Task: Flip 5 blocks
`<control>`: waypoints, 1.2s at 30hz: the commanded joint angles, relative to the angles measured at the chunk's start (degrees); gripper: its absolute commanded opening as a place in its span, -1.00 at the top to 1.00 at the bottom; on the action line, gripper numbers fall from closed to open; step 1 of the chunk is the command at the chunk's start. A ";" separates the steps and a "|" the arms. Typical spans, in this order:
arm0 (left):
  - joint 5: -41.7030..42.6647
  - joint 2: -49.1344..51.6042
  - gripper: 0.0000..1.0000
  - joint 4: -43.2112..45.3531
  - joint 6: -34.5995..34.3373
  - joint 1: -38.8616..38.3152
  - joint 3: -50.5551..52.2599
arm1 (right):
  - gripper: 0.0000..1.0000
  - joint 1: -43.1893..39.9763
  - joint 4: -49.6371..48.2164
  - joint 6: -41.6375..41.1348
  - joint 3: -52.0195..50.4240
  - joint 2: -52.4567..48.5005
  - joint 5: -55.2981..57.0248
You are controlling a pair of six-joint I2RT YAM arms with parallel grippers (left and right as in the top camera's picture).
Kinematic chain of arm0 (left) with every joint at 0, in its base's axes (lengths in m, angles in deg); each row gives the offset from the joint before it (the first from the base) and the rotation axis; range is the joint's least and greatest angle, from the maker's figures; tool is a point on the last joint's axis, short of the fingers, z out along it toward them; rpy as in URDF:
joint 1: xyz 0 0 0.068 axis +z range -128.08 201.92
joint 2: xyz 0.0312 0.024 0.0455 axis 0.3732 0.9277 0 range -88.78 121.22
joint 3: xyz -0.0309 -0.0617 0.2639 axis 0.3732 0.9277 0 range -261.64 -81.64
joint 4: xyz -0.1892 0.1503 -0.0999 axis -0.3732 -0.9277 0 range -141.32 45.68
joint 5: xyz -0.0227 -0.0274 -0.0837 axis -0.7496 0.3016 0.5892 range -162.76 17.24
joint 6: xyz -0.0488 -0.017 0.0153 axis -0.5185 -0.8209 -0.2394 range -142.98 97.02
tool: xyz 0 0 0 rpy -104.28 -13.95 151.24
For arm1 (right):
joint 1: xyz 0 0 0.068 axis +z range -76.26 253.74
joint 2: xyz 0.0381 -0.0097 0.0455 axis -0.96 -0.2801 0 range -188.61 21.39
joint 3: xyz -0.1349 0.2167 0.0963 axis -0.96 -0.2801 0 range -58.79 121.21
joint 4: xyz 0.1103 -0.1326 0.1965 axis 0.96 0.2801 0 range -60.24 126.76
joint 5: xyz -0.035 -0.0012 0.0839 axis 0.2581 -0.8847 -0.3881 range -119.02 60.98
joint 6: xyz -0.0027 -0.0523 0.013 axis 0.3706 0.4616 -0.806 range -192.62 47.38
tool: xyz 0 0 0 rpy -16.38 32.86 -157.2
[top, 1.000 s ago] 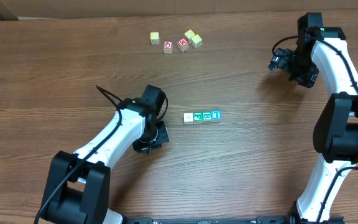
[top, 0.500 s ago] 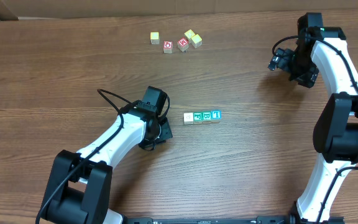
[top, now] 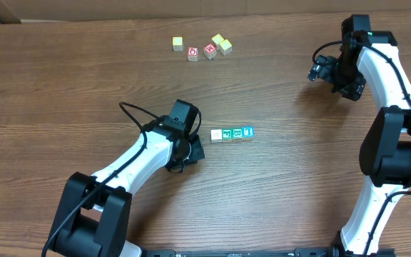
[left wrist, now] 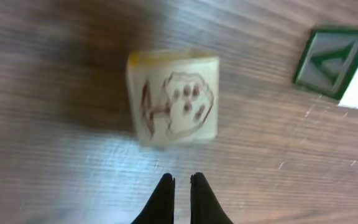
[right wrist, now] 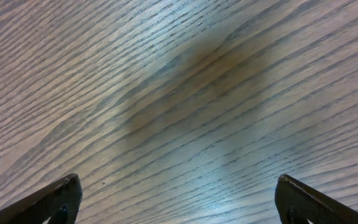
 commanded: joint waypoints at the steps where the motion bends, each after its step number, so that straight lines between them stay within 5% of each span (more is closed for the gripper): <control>1: -1.70 -1.25 0.92 -3.45 0.26 -0.02 -5.70 | -1.00 -0.02 -0.07 0.37 0.74 0.46 0.13; 12: -12.48 1.27 0.92 -11.10 -0.15 0.74 -7.89 | -1.00 -0.02 -0.07 0.37 0.74 0.46 0.13; 36: -2.62 9.05 0.92 -0.13 0.24 2.64 -7.89 | -1.00 -0.02 -0.07 0.37 0.74 0.46 0.13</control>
